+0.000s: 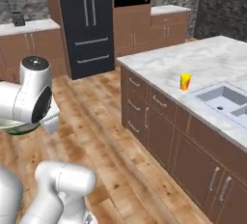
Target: Pick the cup and bowl from the counter and place them on the counter next to the sink.
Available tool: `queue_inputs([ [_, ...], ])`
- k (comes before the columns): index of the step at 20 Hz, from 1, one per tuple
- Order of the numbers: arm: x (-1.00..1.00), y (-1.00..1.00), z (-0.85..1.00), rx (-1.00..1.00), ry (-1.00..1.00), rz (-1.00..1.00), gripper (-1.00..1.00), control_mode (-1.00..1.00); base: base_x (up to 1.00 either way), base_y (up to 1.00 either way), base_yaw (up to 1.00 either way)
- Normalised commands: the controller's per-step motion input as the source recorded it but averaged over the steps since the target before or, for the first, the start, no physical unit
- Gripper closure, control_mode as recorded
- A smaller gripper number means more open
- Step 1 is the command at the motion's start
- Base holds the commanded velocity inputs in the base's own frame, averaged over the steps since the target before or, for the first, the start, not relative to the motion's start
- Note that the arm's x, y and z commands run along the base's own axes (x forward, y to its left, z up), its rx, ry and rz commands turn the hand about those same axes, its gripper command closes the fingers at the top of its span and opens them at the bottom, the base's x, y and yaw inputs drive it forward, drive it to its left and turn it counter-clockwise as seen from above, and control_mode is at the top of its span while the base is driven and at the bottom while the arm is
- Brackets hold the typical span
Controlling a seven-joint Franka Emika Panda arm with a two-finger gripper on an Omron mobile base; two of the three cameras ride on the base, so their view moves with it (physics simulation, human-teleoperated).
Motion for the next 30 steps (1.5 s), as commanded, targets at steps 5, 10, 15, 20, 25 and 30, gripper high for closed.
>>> queue_inputs([
  [5,0.00,0.00,0.00,0.00,0.00,0.00,1.00,1.00,0.00,0.00,-1.00],
  [10,0.00,0.00,0.00,0.00,0.00,0.00,1.00,1.00,0.00,0.00,-1.00],
  [15,0.00,0.00,0.00,0.00,0.00,0.00,1.00,1.00,0.00,0.00,-1.00],
  [20,0.00,0.00,0.00,0.00,0.00,0.00,1.00,1.00,0.06,0.00,-0.89],
  [25,0.00,0.00,0.00,0.00,0.00,0.00,1.00,1.00,0.00,0.00,-0.34],
  [30,0.00,0.00,0.00,0.00,0.00,0.00,1.00,1.00,0.00,-0.01,-0.15],
])
